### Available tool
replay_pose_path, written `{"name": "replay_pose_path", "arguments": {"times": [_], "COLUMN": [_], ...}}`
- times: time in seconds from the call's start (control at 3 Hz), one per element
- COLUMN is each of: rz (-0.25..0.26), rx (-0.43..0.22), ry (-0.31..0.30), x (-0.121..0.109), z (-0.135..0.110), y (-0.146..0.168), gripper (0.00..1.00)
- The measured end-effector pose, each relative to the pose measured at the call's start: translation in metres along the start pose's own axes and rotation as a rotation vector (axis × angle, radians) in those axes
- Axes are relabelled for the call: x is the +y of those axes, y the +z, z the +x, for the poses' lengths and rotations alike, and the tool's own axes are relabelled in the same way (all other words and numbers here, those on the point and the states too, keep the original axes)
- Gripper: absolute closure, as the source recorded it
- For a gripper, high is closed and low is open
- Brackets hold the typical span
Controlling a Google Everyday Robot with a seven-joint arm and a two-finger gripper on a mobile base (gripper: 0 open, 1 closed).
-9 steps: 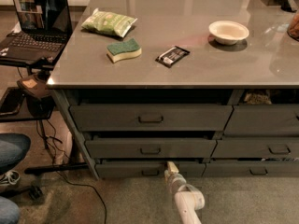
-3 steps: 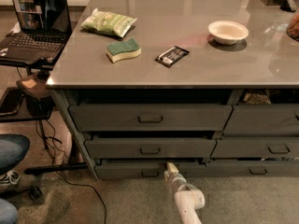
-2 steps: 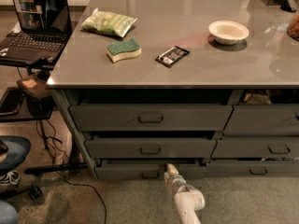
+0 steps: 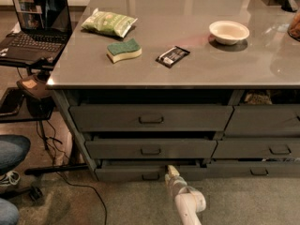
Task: Open bottom drawer
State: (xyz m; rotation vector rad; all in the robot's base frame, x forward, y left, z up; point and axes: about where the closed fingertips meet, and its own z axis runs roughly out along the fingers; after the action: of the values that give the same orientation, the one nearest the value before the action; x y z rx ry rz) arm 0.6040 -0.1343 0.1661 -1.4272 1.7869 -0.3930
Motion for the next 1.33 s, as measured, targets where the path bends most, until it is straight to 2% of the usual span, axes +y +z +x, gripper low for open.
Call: {"name": "replay_pose_path", "arguments": {"times": [0.33,0.67,1.33], "rz": [0.0,-0.031,-0.036], "rx": [0.0,0.012,0.02], "ry": [0.0,0.009,0.01], "x": [-0.002,0.01,0.014], "z": [-0.001,-0.005,-0.002], "y": [-0.002,-0.01,-0.014], "gripper": [1.0,1.0,1.0]}}
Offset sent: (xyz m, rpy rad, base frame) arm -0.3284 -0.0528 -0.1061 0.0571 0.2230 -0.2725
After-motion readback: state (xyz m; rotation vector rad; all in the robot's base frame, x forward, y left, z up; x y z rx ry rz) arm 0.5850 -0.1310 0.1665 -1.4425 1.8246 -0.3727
